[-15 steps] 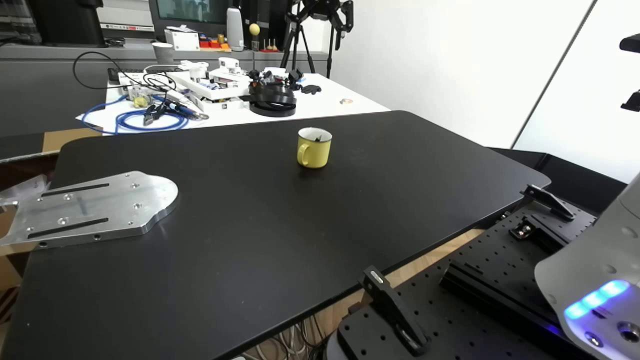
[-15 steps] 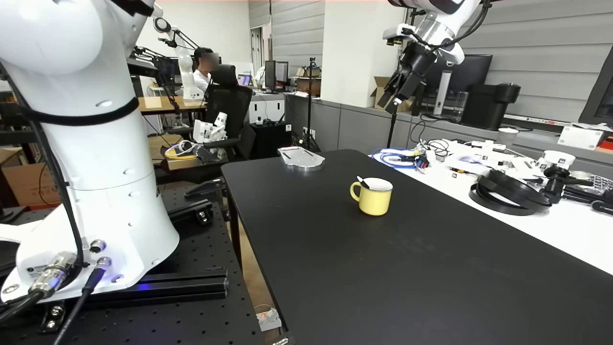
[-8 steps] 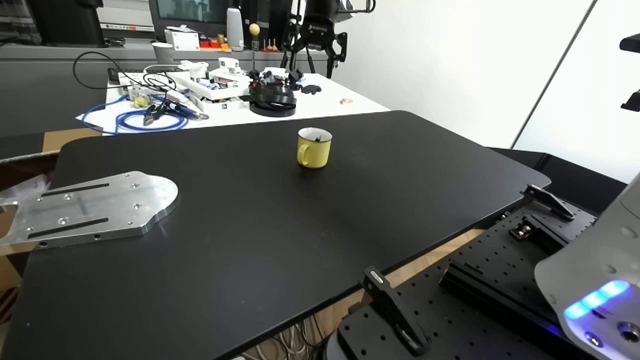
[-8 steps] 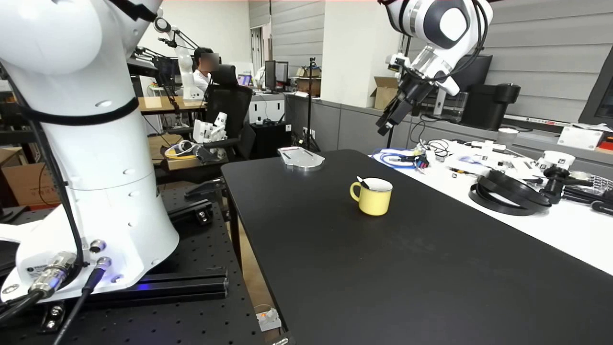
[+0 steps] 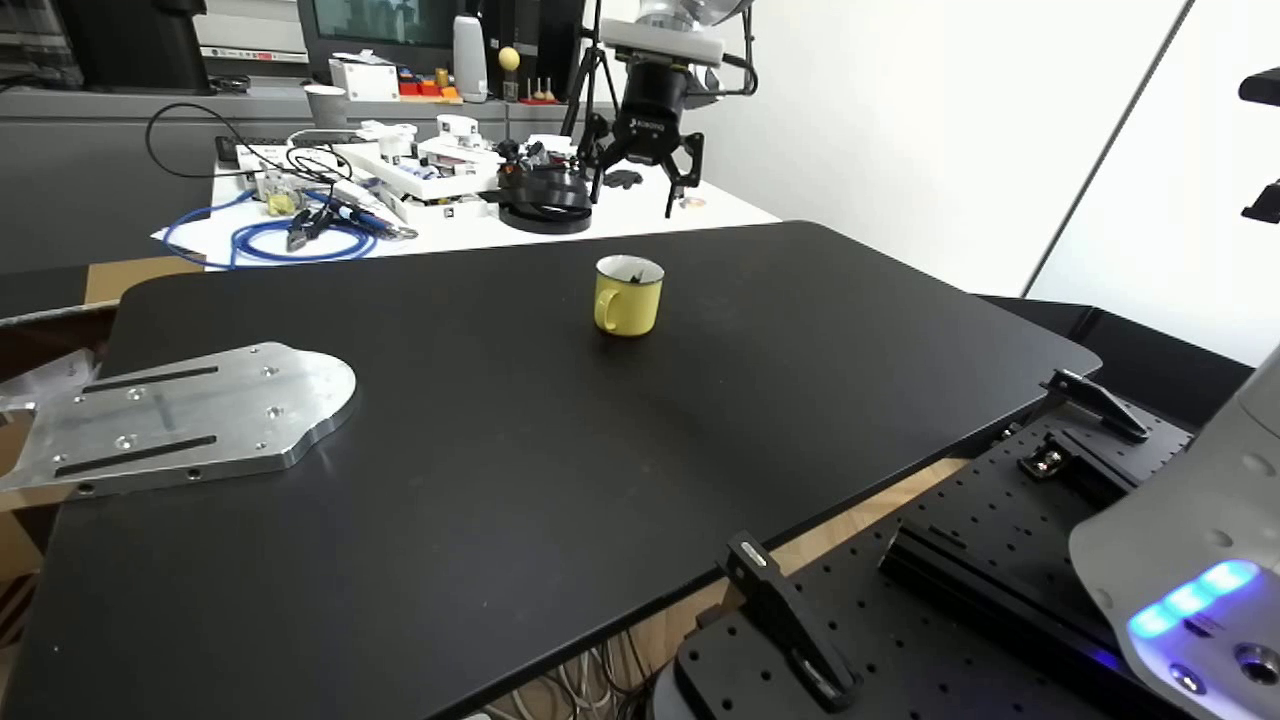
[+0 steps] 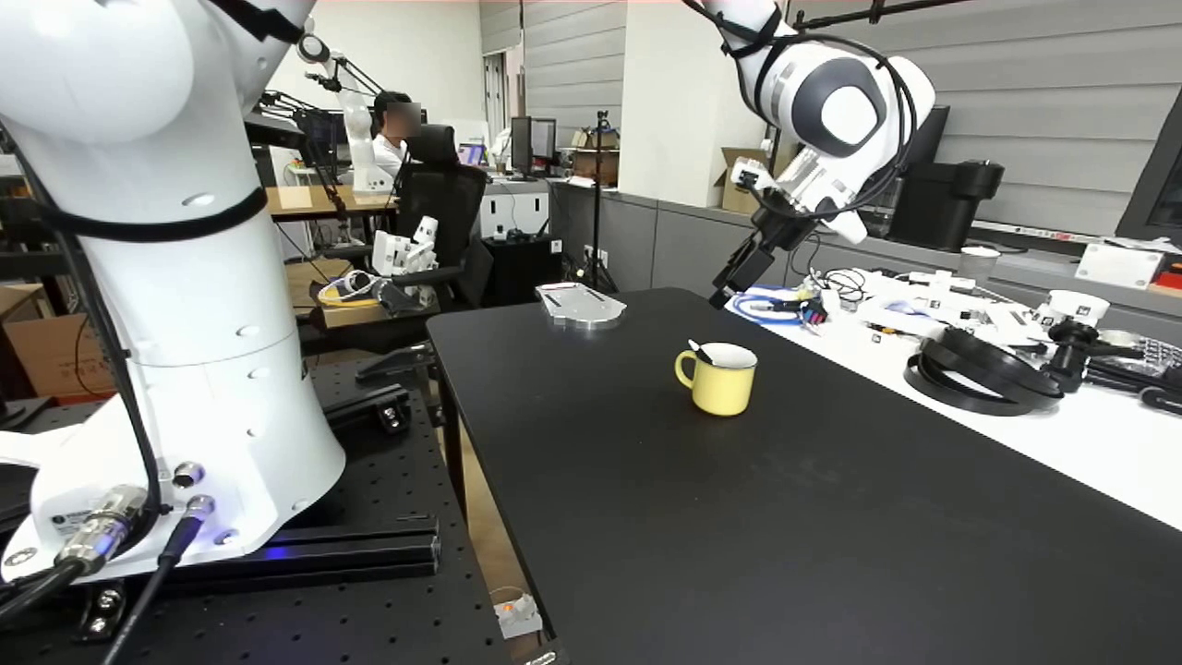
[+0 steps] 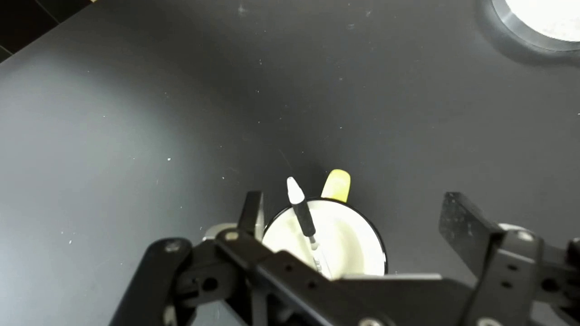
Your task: Pick the marker from the cup and put it on the table
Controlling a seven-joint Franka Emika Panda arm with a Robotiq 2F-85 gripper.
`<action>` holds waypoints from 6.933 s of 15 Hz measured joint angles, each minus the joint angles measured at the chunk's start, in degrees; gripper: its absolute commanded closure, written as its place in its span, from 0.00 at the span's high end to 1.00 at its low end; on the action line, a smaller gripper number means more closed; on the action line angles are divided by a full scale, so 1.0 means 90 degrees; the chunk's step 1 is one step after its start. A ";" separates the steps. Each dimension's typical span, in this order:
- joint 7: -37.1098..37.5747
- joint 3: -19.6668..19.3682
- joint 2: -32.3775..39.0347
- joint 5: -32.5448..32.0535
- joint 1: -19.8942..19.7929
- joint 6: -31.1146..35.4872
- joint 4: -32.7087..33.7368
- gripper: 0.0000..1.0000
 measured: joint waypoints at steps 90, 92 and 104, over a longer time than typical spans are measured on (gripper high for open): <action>0.0042 0.0735 -0.1736 -0.3136 0.2388 0.5002 -0.5073 0.02; 0.0080 0.0682 -0.1694 -0.3136 0.2456 0.4930 -0.5065 0.19; 0.0119 0.0678 -0.1685 -0.2995 0.2500 0.4820 -0.4999 1.00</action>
